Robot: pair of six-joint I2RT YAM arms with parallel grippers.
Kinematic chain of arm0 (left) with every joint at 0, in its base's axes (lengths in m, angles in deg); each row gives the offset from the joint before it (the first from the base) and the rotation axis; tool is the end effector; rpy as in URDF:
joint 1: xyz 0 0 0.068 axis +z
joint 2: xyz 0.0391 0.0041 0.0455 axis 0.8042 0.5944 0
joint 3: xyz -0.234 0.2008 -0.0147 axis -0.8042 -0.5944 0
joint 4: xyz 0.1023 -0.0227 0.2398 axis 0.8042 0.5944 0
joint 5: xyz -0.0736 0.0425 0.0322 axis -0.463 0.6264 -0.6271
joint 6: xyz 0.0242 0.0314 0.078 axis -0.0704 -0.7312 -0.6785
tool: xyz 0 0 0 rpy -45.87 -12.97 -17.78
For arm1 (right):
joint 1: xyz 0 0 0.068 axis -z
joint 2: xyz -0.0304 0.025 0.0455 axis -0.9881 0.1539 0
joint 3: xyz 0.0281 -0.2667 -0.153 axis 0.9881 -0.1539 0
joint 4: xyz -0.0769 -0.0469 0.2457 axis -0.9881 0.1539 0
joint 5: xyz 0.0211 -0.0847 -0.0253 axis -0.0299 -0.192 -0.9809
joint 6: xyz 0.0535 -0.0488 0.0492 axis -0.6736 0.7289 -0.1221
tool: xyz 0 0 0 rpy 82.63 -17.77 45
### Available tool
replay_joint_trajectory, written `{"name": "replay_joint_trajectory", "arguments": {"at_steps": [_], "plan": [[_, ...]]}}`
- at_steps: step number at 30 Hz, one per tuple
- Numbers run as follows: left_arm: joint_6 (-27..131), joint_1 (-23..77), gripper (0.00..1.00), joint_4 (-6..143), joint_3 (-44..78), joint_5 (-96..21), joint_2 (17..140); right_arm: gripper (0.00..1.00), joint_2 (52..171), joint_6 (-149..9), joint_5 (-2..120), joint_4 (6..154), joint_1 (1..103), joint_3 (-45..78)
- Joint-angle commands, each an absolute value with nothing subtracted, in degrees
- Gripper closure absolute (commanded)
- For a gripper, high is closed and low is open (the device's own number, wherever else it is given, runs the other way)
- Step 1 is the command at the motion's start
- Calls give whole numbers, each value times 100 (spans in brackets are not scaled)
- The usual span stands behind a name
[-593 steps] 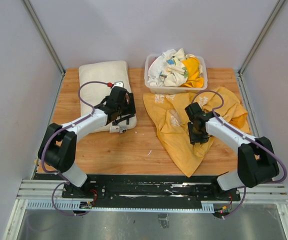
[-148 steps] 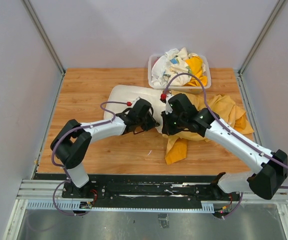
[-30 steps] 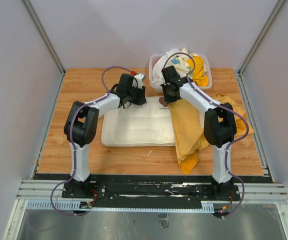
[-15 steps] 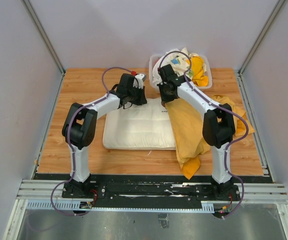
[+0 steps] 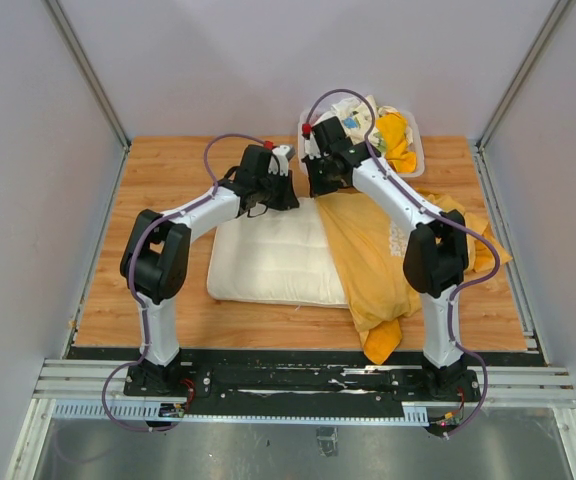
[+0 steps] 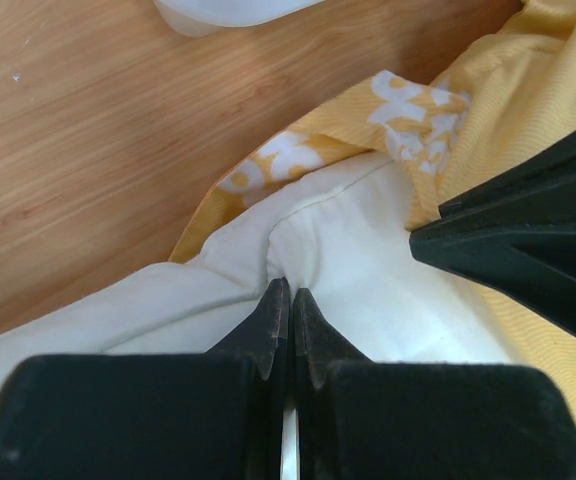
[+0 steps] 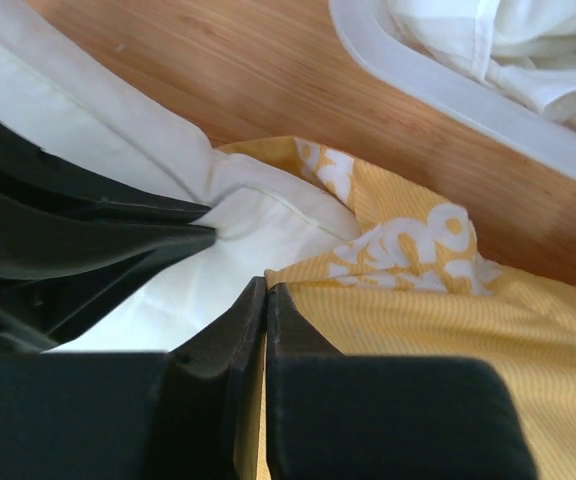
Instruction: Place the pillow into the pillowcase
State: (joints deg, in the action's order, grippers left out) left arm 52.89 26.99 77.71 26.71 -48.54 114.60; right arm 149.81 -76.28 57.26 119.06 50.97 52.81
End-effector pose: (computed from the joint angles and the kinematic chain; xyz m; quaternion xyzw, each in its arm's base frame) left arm 0.4290 -0.2428 0.2346 0.1849 0.8652 -0.2862 0.3679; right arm 0.4459 0.2689 0.2928 -0.1588 0.9164 0.1806 0.3199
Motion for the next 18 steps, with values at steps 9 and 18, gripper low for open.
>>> {"name": "replay_joint_trajectory", "arguments": {"at_steps": [9,18], "plan": [[5664,2698,100,7459,2816,-5020,11273,99,15125,-7484,6315,11678,4738,5415],[5794,2812,100,7323,2849,-5088,11393,99,15430,-7627,7469,11673,4800,5268]]}}
